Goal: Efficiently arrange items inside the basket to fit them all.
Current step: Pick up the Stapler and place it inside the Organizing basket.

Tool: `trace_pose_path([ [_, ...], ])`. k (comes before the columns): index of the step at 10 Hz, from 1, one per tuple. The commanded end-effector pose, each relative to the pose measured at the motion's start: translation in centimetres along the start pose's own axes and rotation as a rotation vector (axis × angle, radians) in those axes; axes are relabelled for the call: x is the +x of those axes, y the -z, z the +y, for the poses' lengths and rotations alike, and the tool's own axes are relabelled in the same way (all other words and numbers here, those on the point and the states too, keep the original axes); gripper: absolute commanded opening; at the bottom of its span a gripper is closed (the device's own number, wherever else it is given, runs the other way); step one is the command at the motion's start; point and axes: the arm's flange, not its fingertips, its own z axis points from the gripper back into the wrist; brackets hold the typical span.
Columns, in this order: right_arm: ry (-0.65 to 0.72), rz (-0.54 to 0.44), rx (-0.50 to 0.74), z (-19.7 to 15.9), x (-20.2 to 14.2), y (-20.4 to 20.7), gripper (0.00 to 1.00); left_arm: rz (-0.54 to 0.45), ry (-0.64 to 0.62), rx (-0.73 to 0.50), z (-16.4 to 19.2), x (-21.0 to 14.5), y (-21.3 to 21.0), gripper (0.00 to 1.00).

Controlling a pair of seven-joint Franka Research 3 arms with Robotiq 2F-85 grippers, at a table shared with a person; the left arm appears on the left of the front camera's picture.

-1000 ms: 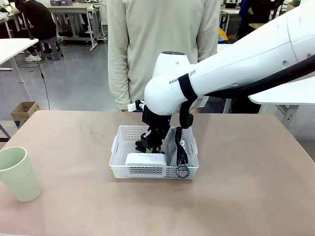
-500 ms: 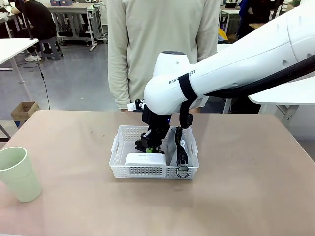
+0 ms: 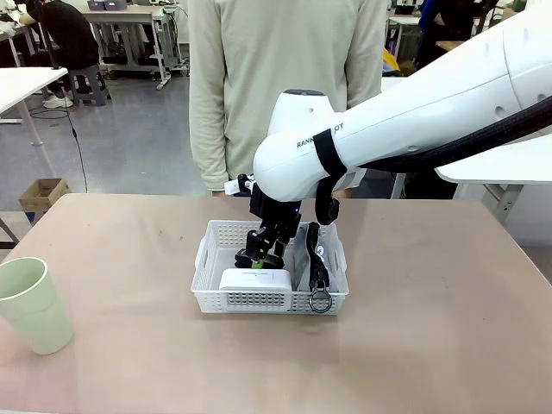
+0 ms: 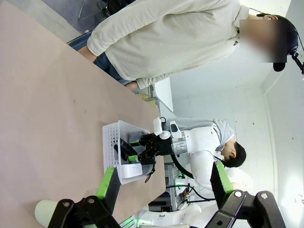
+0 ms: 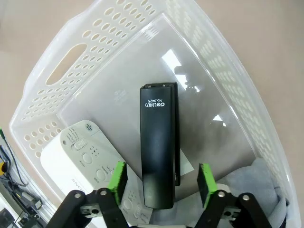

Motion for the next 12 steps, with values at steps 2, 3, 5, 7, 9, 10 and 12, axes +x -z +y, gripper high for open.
trace_pose_path([
  [2, -0.015, -0.012, -0.014, -0.4, 0.1, -0.3, 1.0, -0.01, 0.017, -0.026, -0.1, 0.1, 0.0, 1.0],
  [3, -0.014, -0.017, -0.015, -0.4, 0.1, -0.5, 1.0, -0.01, 0.017, -0.026, -0.1, 0.1, 0.0, 1.0],
  [5, 0.016, -0.063, -0.025, 0.0, -0.4, -3.5, 1.0, -0.01, 0.017, -0.026, -0.1, 0.1, 0.0, 1.0],
  [7, 0.172, -0.165, -0.058, -0.5, -3.5, -12.0, 1.0, -0.01, 0.017, -0.026, -0.1, 0.1, 0.0, 1.0],
  [9, 0.384, -0.238, 0.022, -4.3, -11.1, -21.7, 1.0, -0.01, 0.017, -0.026, -0.1, 0.1, 0.0, 1.0],
  [10, 0.479, -0.254, 0.126, -7.3, -15.7, -24.7, 1.0, -0.01, 0.017, -0.026, -0.1, 0.1, 0.0, 1.0],
  [12, 0.616, -0.313, 0.385, -14.6, -24.8, -27.5, 1.0, -0.01, 0.017, -0.026, -0.1, 0.1, 0.0, 1.0],
])
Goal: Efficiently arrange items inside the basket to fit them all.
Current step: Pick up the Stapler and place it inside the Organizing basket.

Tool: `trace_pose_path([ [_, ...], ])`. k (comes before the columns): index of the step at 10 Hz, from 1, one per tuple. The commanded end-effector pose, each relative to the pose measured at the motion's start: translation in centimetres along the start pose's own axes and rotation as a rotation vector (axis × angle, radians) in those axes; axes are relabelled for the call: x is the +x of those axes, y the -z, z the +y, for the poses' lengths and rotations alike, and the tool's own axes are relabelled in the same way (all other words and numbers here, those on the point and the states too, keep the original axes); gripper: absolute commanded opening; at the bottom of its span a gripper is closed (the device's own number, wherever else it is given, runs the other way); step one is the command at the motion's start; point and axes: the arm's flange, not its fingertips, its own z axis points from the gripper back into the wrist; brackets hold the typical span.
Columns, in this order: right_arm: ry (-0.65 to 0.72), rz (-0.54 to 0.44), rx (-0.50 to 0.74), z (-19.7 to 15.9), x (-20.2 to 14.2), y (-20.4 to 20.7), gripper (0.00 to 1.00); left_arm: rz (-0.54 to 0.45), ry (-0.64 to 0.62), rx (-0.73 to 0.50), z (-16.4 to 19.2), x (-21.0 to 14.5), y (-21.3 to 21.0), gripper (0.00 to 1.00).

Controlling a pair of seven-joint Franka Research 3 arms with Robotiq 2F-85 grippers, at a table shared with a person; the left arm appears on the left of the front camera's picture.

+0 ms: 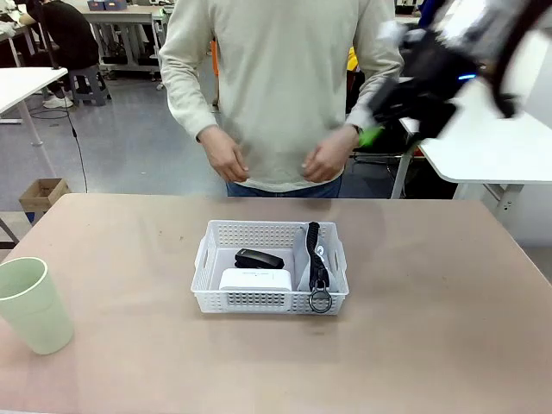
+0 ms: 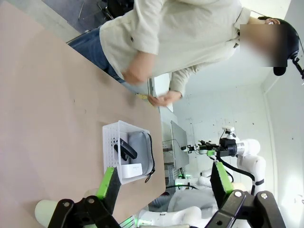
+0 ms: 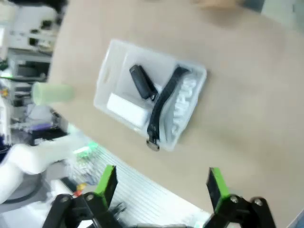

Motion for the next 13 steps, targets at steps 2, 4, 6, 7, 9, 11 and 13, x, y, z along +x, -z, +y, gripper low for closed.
trace_pose_path([
  [2, 0.247, -0.021, 0.416, -15.7, -2.6, -3.5, 1.0, -0.008, 0.017, -0.026, -0.1, 0.1, 0.1, 1.0],
  [4, 0.4, -0.072, 0.625, -24.6, -4.9, -4.1, 1.0, -0.008, 0.017, -0.026, -0.1, 0.1, 0.1, 1.0],
  [6, 0.528, -0.085, 0.738, -31.5, -6.5, -2.5, 1.0, -0.008, 0.017, -0.026, -0.1, 0.1, 0.1, 1.0],
  [7, 0.511, -0.024, 0.752, -33.3, -6.8, -1.1, 1.0, -0.008, 0.017, -0.026, -0.1, 0.1, 0.1, 1.0],
  [9, 0.529, -0.012, 0.773, -35.4, -6.8, 1.4, 1.0, -0.008, 0.017, -0.026, -0.1, 0.1, 0.1, 1.0],
  [11, 0.57, -0.013, 0.752, -35.4, -7.9, 2.0, 1.0, -0.008, 0.017, -0.026, -0.1, 0.1, 0.1, 1.0],
  [13, 0.57, -0.013, 0.752, -35.4, -7.9, 2.0, 1.0, -0.008, 0.017, -0.026, -0.1, 0.1, 0.1, 1.0],
])
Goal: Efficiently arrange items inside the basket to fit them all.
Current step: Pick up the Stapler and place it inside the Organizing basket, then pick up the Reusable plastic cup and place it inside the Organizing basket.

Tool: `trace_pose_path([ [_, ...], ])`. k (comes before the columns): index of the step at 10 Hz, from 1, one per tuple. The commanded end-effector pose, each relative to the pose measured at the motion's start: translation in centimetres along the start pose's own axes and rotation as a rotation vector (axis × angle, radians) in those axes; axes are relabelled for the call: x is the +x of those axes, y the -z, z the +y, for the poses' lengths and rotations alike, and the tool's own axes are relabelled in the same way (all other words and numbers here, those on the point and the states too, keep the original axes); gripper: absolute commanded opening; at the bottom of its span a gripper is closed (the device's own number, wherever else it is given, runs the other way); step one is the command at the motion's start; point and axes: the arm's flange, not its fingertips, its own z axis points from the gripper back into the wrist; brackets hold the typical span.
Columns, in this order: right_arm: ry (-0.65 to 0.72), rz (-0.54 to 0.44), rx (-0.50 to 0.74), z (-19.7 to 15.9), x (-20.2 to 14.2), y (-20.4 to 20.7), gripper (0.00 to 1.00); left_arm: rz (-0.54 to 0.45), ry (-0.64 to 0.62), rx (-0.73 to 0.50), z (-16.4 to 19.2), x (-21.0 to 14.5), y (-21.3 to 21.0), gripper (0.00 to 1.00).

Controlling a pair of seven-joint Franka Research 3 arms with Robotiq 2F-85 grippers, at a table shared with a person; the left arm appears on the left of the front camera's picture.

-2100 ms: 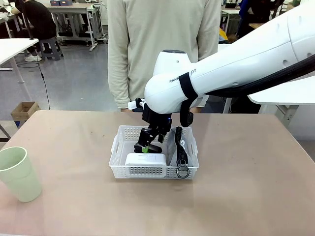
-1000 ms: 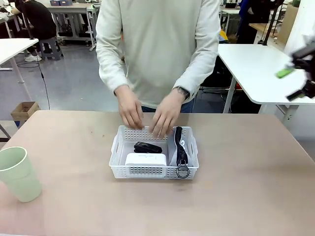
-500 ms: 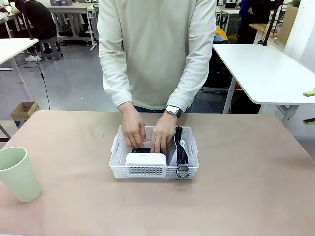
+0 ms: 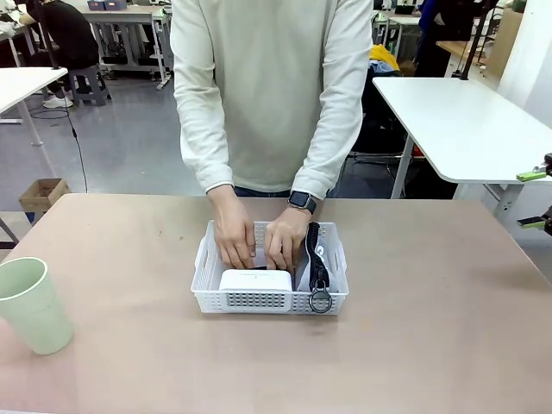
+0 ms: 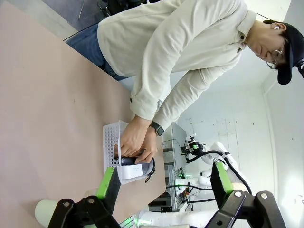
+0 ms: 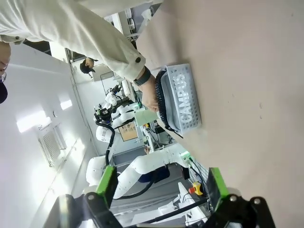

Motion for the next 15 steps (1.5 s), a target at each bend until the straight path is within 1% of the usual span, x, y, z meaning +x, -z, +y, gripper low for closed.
trace_pose_path([
  [1, -0.003, -0.007, 0.006, 0.4, -0.8, -0.1, 1.0, -0.008, 0.018, -0.027, -0.1, 0.1, 0.1, 1.0],
  [11, -0.003, -0.007, 0.006, 0.4, -0.8, -0.1, 1.0, -0.008, 0.018, -0.027, -0.1, 0.1, 0.1, 1.0],
  [12, -0.003, -0.007, 0.006, 0.4, -0.8, -0.1, 1.0, 0.0, 0.0, 0.0, 0.0, 0.0, 0.0, 1.0],
  [13, -0.003, -0.007, 0.006, 0.4, -0.8, -0.1, 1.0, 0.079, 0.097, 0.003, -1.4, 0.4, 2.5, 1.0],
  [14, -0.003, -0.007, 0.006, 0.4, -0.8, -0.1, 1.0, 0.283, 0.27, -0.025, -2.7, -0.4, 5.0, 1.0],
  [15, -0.003, -0.007, 0.006, 0.4, -0.8, -0.1, 1.0, 0.439, 0.459, -0.08, -2.9, -1.3, 6.3, 1.0],
])
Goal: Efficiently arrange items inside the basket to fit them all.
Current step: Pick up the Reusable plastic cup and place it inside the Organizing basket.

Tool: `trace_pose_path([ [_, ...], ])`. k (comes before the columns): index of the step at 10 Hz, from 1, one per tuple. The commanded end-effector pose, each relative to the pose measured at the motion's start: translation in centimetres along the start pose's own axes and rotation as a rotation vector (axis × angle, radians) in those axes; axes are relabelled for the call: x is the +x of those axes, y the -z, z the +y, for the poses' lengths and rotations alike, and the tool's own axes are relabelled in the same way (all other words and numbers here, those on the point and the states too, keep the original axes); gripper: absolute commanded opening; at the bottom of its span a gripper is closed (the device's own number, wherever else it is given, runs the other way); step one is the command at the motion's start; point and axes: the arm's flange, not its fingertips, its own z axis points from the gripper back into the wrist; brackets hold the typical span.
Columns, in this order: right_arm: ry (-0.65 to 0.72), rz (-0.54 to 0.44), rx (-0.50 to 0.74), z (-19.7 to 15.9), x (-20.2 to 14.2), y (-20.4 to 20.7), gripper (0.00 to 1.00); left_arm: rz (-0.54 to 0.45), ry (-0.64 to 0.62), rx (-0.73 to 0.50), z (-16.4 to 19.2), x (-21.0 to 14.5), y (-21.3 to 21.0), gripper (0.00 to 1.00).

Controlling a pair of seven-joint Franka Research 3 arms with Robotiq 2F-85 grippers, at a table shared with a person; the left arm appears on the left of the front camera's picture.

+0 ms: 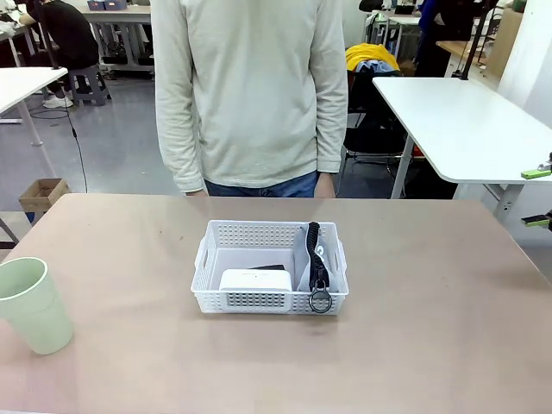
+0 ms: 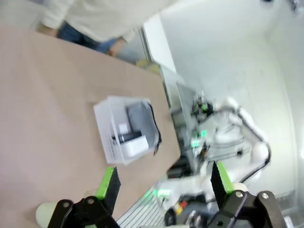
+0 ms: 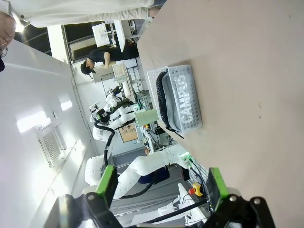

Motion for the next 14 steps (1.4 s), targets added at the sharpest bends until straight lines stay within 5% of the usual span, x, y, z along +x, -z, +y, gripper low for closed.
trace_pose_path([
  [1, 0.002, -0.002, 0.005, 0.2, -0.6, 0.1, 1.0, 0.239, 0.405, -0.108, -0.1, -0.9, 0.7, 1.0],
  [3, 0.002, -0.002, 0.005, 0.2, -0.6, 0.1, 1.0, 0.183, 0.63, -0.221, -0.7, -3.3, -1.4, 1.0],
  [5, 0.002, -0.002, 0.005, 0.2, -0.6, 0.1, 1.0, -0.084, 1.065, -0.123, -0.2, -5.9, -5.1, 1.0],
  [6, 0.002, -0.002, 0.005, 0.2, -0.6, 0.1, 1.0, -0.123, 1.137, 0.012, 1.0, -6.5, -6.7, 1.0],
  [9, 0.002, -0.002, 0.005, 0.2, -0.6, 0.1, 1.0, 0.083, 1.016, 0.296, 6.0, -10.1, -9.4, 1.0],
  [11, 0.002, -0.002, 0.005, 0.2, -0.6, 0.1, 1.0, 0.158, 1.002, 0.363, 8.5, -11.5, -9.7, 1.0],
  [14, 0.002, -0.002, 0.005, 0.2, -0.6, 0.1, 1.0, 0.111, 1.018, 0.344, 8.1, -11.3, -10.9, 1.0],
])
